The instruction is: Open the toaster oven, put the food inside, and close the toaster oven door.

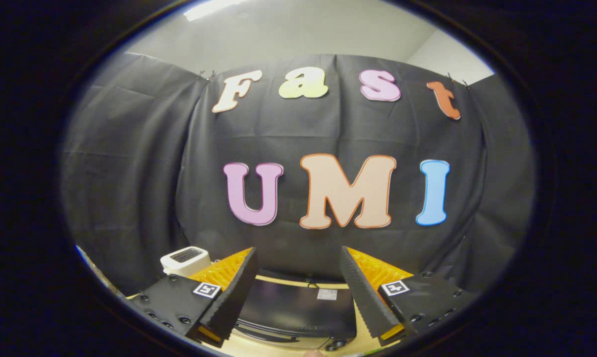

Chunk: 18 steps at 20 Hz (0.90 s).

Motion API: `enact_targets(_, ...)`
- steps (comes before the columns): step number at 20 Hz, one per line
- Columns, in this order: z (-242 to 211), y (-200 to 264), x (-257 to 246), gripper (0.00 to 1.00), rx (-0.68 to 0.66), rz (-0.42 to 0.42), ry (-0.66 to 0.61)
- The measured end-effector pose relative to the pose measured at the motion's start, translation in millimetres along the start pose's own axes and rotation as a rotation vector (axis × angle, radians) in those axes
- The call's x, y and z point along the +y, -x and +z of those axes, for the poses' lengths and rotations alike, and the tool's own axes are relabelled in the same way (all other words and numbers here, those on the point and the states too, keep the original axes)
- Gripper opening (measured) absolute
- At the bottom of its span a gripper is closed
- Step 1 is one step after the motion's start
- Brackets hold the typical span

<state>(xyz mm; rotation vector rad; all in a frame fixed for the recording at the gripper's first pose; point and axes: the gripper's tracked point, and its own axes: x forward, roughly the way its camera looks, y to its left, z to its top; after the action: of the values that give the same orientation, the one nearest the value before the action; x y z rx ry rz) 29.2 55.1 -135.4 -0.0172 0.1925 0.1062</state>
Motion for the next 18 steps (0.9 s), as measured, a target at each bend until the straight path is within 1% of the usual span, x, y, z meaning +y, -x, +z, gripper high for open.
enact_targets(5, -83, -15, 4, 1.00, 0.148, 0.000, 0.011)
enact_targets(9, -138, -21, 5, 1.00, 0.250, -0.006, 0.026)
enact_targets(13, -184, -22, 6, 1.00, 0.332, -0.003, 0.078)
enact_targets(17, -212, -17, 8, 1.00, 0.389, -0.003, 0.104)
enact_targets(18, -211, -16, 8, 1.00, 0.380, -0.001, 0.103)
